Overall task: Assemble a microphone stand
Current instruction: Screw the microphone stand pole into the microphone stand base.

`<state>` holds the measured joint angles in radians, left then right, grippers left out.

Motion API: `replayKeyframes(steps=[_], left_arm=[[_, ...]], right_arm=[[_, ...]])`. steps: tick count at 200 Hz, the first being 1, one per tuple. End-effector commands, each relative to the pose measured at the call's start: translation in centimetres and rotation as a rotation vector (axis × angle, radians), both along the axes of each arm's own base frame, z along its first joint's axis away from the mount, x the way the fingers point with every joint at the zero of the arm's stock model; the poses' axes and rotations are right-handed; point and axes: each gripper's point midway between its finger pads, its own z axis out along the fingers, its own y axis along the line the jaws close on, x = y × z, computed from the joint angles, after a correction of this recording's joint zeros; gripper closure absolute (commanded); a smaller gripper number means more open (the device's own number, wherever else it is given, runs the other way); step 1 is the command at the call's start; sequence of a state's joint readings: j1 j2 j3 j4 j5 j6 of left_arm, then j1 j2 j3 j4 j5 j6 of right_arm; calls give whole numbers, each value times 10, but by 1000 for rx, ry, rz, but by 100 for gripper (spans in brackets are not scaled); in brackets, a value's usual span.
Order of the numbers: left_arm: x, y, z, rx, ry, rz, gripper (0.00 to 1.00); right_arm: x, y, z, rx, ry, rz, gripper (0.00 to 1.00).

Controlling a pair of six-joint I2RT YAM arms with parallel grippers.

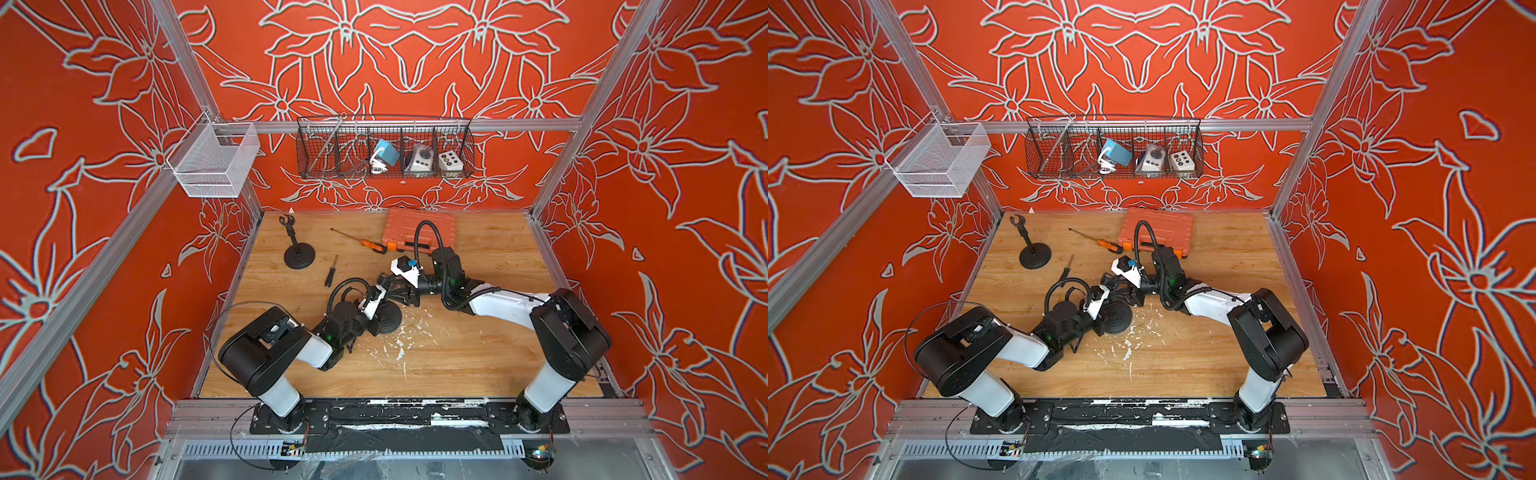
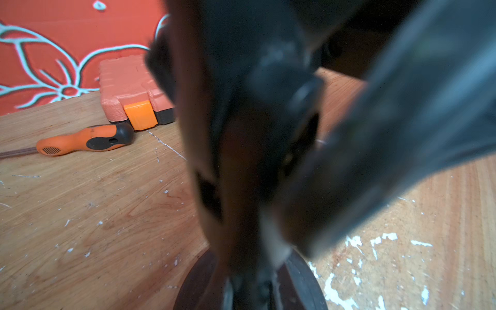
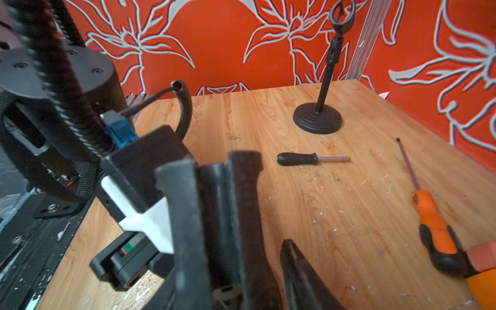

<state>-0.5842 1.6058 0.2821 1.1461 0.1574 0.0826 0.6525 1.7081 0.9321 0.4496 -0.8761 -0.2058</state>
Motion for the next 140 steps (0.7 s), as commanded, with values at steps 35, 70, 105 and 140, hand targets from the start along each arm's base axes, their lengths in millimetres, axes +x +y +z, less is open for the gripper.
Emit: replayKeyframes(steps=[35, 70, 105, 140], left_arm=[[-9, -2, -14, 25, 36, -35, 100], [-9, -4, -17, 23, 39, -39, 100], [-9, -3, -13, 15, 31, -34, 97], [-10, -4, -2, -2, 20, -38, 88]], right_arm=[[-5, 11, 0, 66, 1, 75, 73], [-5, 13, 4, 110, -2, 69, 75], [-4, 7, -2, 106, -8, 12, 100], [-3, -3, -22, 43, -46, -146, 100]])
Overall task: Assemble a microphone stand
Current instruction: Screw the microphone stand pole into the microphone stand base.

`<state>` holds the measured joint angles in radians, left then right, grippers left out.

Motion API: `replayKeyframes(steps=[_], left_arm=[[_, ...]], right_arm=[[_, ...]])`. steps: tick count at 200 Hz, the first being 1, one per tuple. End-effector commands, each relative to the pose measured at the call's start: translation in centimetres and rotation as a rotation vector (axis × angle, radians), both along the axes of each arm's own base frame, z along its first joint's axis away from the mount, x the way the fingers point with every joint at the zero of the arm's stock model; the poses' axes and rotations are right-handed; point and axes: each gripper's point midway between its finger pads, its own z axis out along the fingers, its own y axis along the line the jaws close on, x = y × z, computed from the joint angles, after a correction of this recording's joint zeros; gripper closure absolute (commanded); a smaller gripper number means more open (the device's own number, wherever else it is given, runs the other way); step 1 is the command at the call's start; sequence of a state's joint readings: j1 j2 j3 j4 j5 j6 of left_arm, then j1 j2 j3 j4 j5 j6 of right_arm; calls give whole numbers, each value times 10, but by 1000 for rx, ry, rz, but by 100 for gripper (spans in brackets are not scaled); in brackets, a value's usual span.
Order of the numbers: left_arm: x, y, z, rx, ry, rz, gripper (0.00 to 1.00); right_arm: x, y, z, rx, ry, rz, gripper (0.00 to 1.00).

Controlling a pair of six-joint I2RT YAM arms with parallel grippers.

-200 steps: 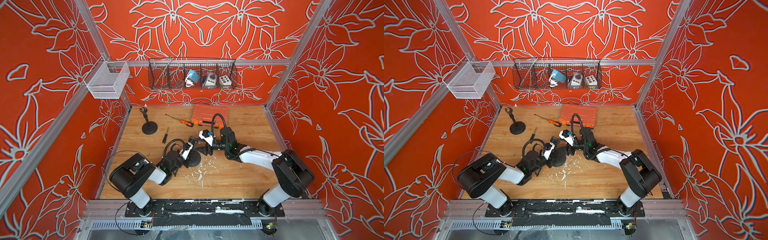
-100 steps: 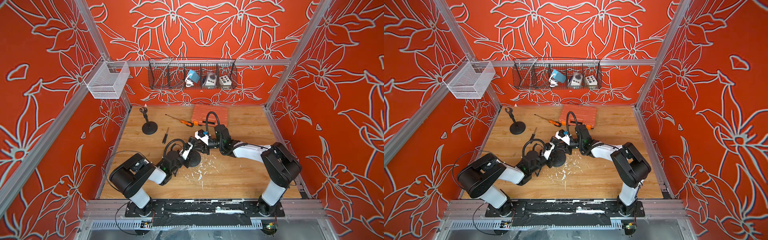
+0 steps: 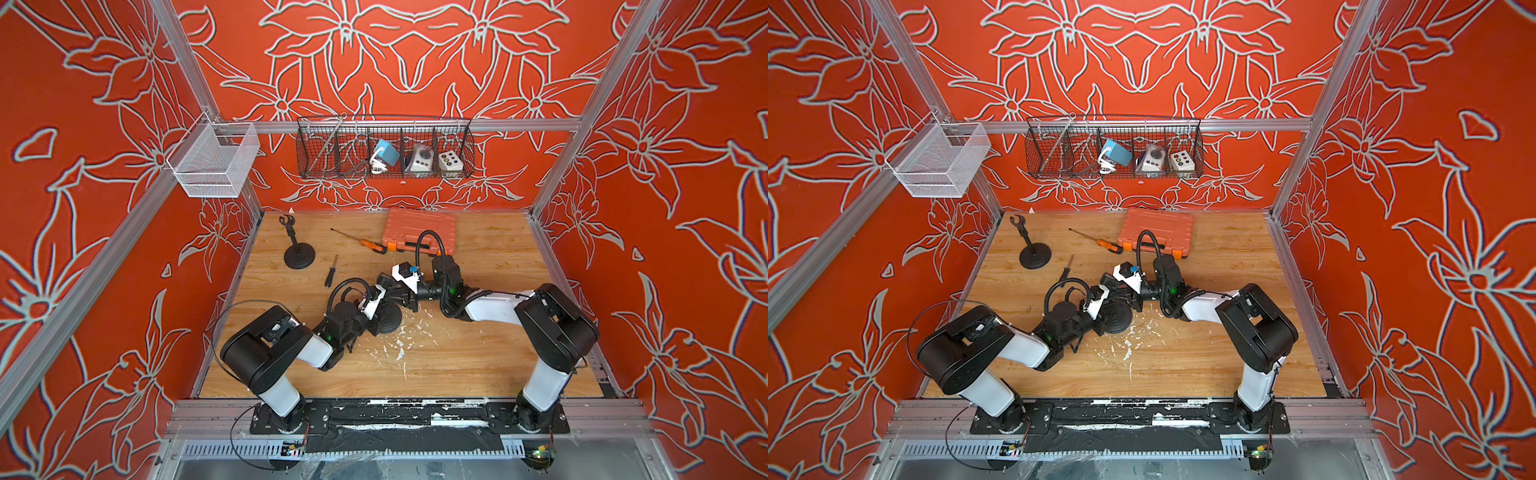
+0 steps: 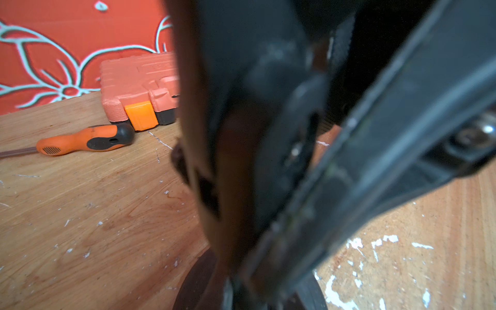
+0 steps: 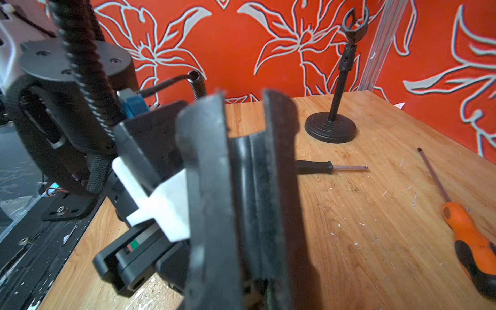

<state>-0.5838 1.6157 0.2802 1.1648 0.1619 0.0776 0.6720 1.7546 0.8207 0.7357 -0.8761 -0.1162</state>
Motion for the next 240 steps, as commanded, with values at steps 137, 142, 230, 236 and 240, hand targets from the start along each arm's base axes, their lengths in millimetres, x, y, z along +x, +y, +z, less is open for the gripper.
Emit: replayKeyframes(steps=[137, 142, 230, 236, 240], left_arm=[[-3, -4, 41, -47, -60, -17, 64], [-2, -4, 40, -46, -60, -16, 64], [6, -4, 21, 9, -59, 1, 84], [5, -4, 19, 11, -55, 0, 85], [5, -4, 17, 14, -53, -1, 86]], right_arm=[[4, -28, -57, -267, -31, -682, 100], [2, -27, -57, -264, -27, -679, 100], [-23, -4, -42, -215, 3, -490, 100], [-25, -3, -42, -214, 9, -470, 100], [-26, -2, -41, -211, 12, -456, 100]])
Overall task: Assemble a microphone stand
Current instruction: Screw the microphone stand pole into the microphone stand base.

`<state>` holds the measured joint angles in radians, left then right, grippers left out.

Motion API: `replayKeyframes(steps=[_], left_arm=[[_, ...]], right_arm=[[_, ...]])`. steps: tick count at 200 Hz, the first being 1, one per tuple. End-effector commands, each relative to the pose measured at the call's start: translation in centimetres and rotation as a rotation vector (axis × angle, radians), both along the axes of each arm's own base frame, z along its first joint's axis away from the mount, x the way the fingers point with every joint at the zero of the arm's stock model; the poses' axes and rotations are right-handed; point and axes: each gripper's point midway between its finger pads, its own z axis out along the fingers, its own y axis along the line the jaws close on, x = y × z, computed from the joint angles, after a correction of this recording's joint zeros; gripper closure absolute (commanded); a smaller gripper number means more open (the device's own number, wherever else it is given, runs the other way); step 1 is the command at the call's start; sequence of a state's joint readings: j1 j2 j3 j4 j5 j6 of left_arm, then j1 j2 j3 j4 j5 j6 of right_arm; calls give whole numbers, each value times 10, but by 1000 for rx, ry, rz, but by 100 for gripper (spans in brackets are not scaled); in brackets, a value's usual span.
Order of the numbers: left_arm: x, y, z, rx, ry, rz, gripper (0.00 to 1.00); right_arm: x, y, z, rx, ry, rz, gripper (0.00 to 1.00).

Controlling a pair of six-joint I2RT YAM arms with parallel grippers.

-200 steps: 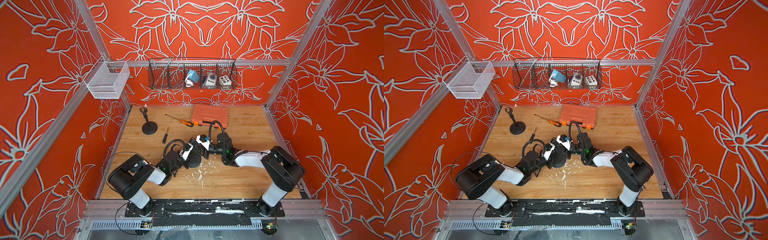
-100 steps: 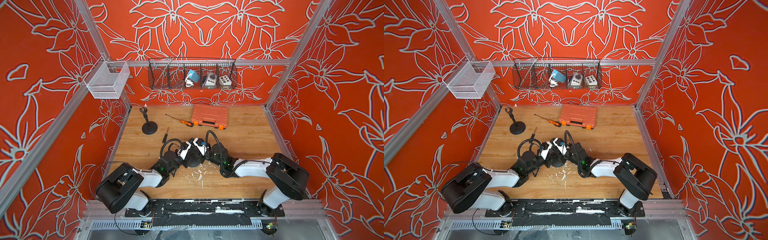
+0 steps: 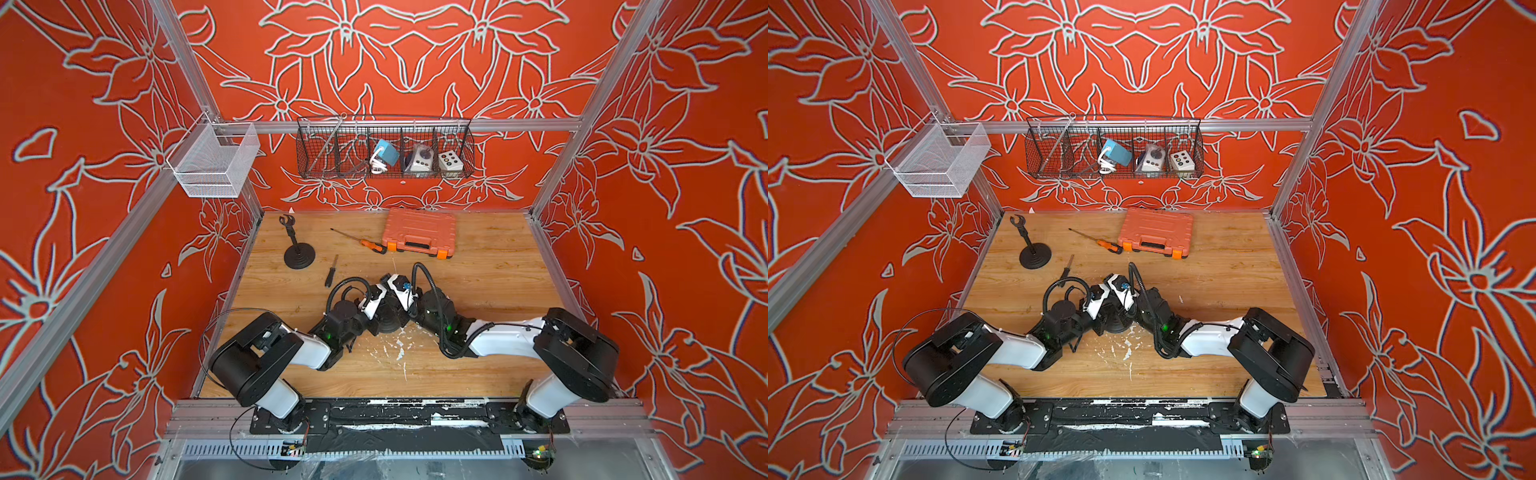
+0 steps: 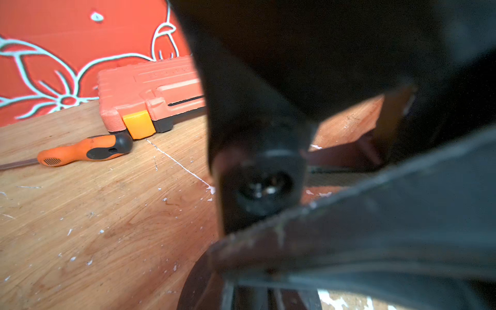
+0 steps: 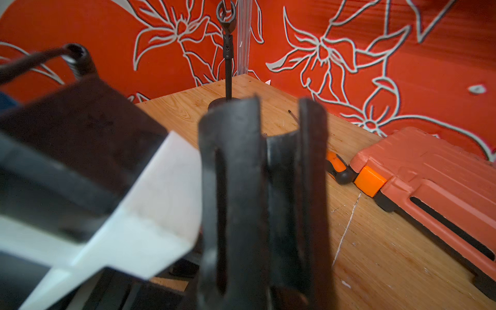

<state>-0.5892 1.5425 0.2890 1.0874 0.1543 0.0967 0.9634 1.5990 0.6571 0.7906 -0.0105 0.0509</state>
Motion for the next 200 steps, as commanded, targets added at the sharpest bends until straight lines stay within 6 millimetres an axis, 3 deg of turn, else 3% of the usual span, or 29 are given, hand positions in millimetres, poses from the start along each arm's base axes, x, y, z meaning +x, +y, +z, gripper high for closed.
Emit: replayKeyframes(steps=[1, 15, 37, 54, 101, 200], left_arm=[[6, -4, 6, 1, -36, 1, 86], [4, -3, 0, 5, -25, 0, 87], [1, 0, -6, 10, -14, 1, 87], [-1, 1, -12, 18, -3, 1, 88], [-4, 3, -20, 24, 15, -1, 88], [-6, 2, -22, 23, 26, -8, 88]], right_arm=[[-24, 1, -40, -128, 93, 126, 100], [-27, 1, -37, -111, 111, 172, 91], [-22, -8, -28, -48, 164, 241, 53], [-14, -21, -17, 5, 162, 269, 45], [-22, -36, 7, 1, 88, 546, 39], [-8, -26, 12, 5, 53, 834, 44]])
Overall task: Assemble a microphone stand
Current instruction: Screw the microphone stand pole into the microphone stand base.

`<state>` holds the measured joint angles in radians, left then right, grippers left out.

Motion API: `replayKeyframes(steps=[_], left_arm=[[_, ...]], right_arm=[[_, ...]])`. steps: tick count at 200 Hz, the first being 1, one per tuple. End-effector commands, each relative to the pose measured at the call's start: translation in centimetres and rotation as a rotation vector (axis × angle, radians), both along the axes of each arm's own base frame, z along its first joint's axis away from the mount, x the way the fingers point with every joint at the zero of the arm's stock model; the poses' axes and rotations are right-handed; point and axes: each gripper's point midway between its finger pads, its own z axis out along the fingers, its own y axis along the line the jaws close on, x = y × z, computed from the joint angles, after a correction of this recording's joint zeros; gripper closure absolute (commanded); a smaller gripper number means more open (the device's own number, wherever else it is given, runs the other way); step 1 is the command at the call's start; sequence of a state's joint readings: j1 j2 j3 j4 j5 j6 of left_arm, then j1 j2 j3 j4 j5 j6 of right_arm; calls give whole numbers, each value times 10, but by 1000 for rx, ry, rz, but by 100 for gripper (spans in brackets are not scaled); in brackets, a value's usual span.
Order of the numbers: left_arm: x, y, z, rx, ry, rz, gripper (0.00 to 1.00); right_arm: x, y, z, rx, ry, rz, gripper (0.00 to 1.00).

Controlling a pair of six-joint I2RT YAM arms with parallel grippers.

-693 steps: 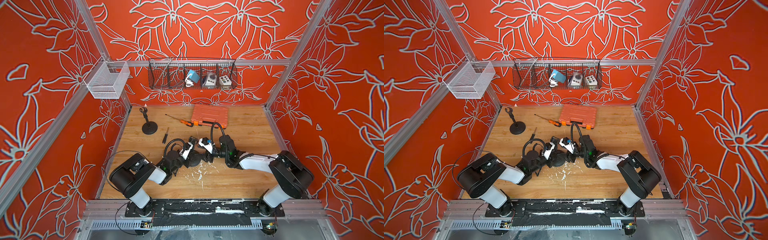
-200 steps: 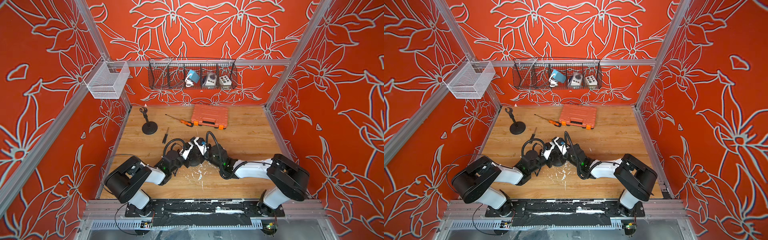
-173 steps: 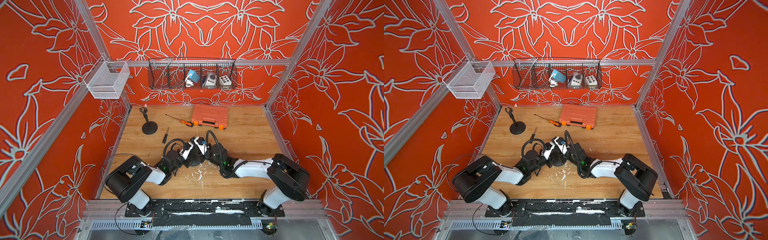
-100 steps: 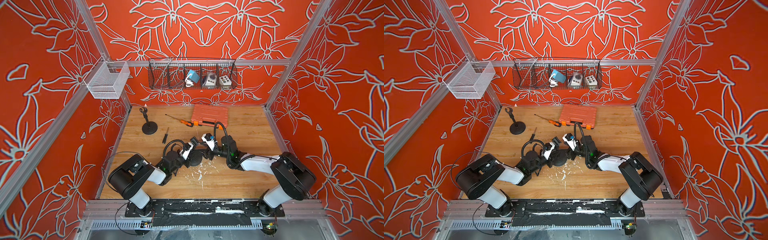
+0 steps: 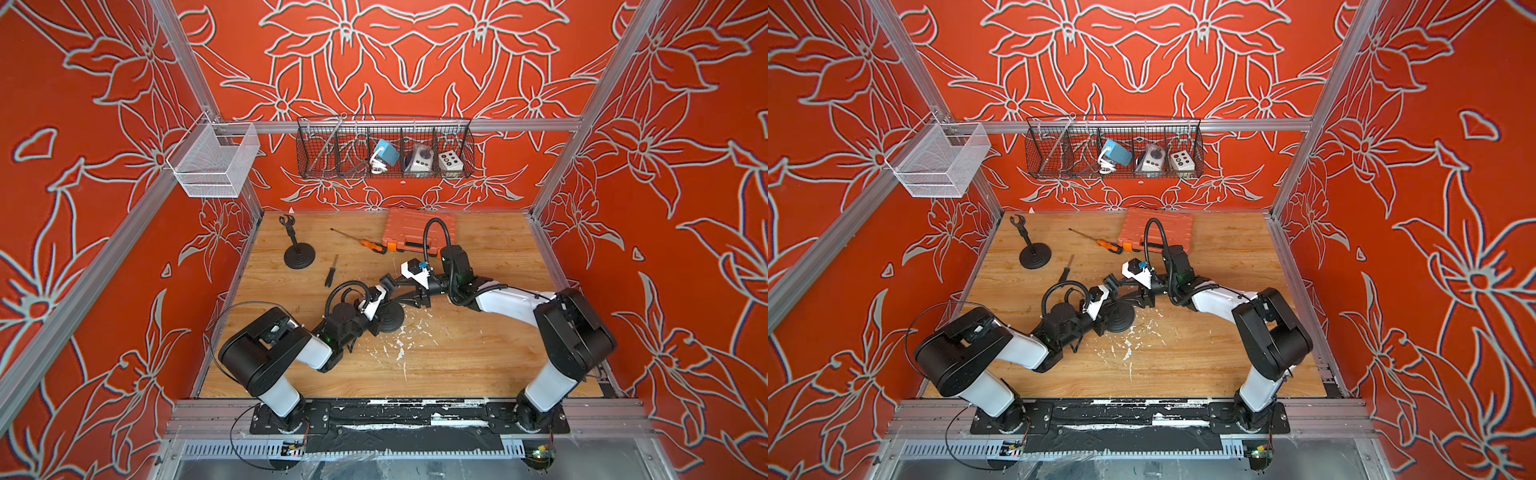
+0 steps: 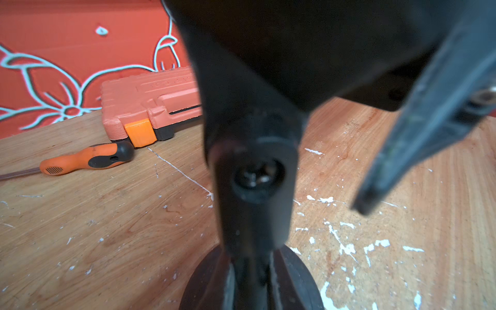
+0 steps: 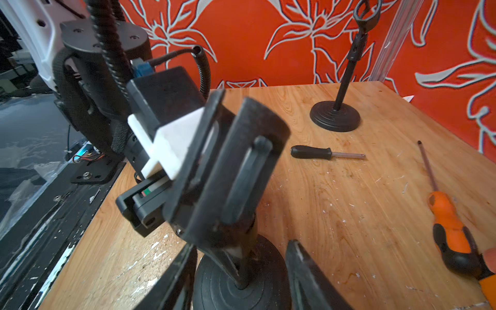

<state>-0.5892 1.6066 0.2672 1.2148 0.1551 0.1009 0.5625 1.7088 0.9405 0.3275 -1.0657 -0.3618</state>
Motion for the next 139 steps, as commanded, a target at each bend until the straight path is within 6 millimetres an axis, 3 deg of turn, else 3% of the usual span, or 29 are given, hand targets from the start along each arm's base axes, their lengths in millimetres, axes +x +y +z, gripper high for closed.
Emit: replayKeyframes(steps=[1, 93, 111, 127, 139], left_arm=[[-6, 2, -21, 43, 63, -7, 88], [-4, -2, -25, 51, 79, -21, 88], [-3, -3, -25, 52, 80, -21, 88], [-3, -3, -26, 54, 86, -23, 88], [-3, -4, -26, 52, 88, -25, 88]], right_arm=[[-14, 2, 4, 24, -2, 130, 44], [-9, 19, 9, 88, 24, 190, 51], [-7, 23, 10, 94, 28, 192, 54], [-6, 27, 11, 100, 31, 188, 65], [-6, 29, 10, 102, 44, 183, 65]])
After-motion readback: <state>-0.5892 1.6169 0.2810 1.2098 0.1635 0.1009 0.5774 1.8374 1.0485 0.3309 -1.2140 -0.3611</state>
